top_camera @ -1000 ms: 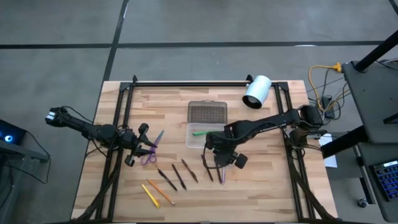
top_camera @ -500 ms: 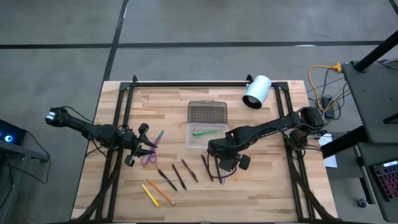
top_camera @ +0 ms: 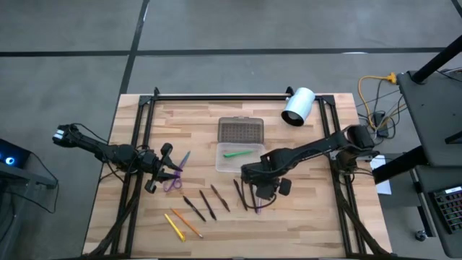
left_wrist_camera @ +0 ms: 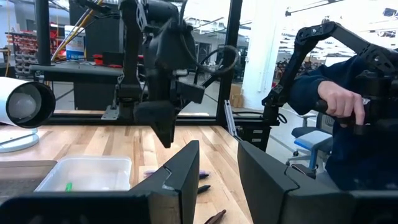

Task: Pick & place school supplies into a supply box
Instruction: Put the purple pen into the white and black supply box

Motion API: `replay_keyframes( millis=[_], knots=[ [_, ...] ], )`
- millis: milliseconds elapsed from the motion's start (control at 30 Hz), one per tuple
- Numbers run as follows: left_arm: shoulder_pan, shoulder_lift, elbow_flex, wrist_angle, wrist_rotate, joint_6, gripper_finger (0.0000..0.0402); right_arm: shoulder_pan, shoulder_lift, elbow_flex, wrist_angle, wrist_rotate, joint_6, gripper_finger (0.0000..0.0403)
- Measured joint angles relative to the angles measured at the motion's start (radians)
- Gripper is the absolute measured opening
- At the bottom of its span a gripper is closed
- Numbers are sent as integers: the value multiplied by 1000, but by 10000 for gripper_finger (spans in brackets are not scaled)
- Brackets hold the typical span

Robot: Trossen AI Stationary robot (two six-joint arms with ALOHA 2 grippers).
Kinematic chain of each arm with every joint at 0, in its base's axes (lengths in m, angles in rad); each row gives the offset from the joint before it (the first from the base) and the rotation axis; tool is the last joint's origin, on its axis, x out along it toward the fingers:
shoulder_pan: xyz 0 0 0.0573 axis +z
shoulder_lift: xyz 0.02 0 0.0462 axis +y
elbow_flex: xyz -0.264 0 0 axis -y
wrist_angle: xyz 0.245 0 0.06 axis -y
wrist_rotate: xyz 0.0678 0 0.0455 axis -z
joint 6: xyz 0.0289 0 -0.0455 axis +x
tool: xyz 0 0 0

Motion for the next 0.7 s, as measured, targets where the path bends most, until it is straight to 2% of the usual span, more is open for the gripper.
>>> replay_keyframes(
  millis=[233, 400, 700],
  knots=[
    [0, 0, 0, 0, 0, 0, 96, 2, 45, 0, 8, 4, -37, 139],
    [0, 0, 0, 0, 0, 0, 96, 12, 69, 0, 20, 78, -48, 131],
    [0, 0, 0, 0, 0, 0, 96, 13, 106, 0, 25, 103, -83, 118]
  ],
)
